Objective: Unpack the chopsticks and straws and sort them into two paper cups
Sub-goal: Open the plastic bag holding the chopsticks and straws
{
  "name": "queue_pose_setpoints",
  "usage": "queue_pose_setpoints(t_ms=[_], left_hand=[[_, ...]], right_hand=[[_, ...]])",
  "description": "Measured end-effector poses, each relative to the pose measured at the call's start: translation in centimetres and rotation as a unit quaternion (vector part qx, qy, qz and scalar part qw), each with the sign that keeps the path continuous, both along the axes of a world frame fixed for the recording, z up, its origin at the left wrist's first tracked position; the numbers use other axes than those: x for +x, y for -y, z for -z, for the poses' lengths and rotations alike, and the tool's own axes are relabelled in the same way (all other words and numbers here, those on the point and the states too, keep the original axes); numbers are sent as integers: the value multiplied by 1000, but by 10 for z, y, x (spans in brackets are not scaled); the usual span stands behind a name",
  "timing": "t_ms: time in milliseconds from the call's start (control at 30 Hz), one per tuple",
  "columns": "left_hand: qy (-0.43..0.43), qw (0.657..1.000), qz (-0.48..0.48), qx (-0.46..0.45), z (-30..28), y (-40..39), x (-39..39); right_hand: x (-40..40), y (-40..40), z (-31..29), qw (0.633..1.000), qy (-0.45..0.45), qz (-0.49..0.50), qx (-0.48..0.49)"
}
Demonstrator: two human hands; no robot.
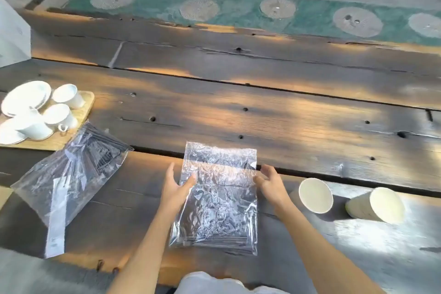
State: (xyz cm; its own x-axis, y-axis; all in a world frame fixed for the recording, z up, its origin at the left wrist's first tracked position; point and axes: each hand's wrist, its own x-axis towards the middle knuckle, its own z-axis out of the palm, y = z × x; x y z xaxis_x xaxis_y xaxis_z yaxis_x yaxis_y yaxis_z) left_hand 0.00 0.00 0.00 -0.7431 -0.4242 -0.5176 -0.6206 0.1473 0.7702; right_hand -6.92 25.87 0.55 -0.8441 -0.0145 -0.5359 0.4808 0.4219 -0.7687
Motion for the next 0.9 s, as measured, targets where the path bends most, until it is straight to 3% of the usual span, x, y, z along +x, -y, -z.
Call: queue_pose_setpoints(t_ms=[367,567,900], left_hand=[[113,990,27,-77,42,19,-82],[96,994,-49,-33,44,18,-104],[-5,997,-72,7,7,21,-86]], right_hand=[[-49,6,36,990,112,82,-24],[-64,6,45,985,131,109,-39],[-46,1,23,986,38,138,-89]])
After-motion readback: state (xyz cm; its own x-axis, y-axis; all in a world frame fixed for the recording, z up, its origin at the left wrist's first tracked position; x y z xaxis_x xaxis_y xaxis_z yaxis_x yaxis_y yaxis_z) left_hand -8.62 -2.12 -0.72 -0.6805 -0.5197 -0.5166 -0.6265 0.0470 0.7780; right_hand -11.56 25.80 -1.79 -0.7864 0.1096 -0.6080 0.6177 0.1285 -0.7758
